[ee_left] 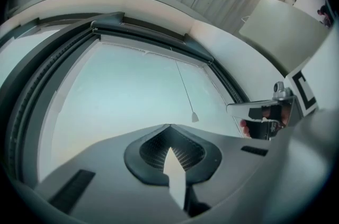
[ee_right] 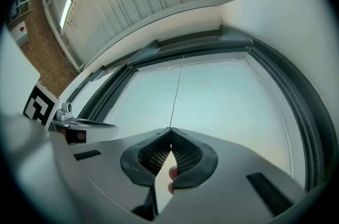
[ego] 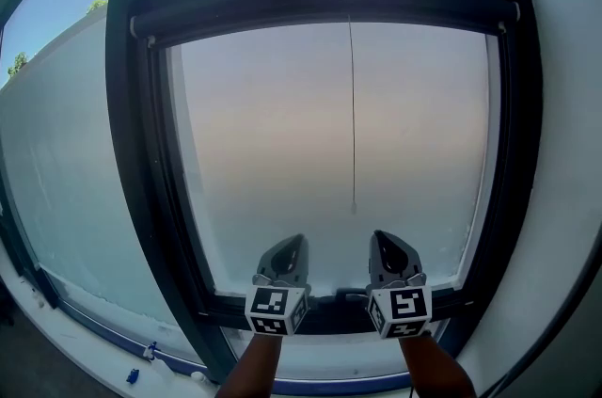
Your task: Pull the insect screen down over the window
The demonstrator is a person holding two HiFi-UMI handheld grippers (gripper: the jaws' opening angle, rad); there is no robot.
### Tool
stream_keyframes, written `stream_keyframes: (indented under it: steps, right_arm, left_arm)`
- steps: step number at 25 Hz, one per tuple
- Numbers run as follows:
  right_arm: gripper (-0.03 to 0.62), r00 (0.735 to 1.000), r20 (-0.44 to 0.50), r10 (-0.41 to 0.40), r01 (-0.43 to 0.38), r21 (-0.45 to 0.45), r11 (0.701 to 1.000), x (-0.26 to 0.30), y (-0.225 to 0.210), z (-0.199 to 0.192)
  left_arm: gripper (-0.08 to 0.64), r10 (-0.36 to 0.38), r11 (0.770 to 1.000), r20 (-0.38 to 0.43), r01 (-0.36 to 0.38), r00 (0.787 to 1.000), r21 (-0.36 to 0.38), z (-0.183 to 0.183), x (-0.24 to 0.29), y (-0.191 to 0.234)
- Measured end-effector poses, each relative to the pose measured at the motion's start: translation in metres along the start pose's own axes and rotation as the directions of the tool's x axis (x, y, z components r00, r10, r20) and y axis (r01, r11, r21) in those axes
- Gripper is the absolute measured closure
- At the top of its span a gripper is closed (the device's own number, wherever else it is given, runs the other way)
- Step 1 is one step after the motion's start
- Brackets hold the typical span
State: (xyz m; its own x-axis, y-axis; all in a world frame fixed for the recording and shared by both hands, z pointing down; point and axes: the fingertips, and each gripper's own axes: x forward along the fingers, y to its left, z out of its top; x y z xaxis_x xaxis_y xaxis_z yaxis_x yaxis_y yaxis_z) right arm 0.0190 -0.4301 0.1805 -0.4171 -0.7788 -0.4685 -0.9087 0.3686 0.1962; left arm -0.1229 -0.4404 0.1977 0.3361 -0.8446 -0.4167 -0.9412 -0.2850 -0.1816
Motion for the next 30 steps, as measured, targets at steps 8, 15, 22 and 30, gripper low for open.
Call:
stream_keyframes:
  steps: [8, 15, 22, 30]
  right_arm:
    - [0.589, 0.996, 0.086, -0.037, 0.048, -0.133, 0.990, 0.030, -0.021, 0.055]
    - [0.589, 0.989, 0.141, -0.041, 0.075, -0.248, 0.966, 0.067, -0.030, 0.098]
    - [0.589, 0.980, 0.194, -0.045, 0.114, -0.365, 0.924, 0.099, -0.044, 0.147]
    - [0.589, 0.971, 0.229, -0.068, 0.175, -0.488, 0.855, 0.131, -0.064, 0.193]
  left_arm:
    - [0.566, 0.008, 0.996, 0.088, -0.015, 0.996, 0.086, 0.059, 0.031, 0.026]
    - [0.566, 0.002, 0.979, 0.154, -0.033, 0.988, 0.199, 0.118, 0.057, 0.040]
    - [0.566, -0.055, 0.986, 0.178, 0.025, 0.982, 0.162, 0.164, 0.085, 0.051]
    - [0.566, -0.048, 0.957, 0.152, 0.001, 0.987, 0.290, 0.201, 0.113, 0.067]
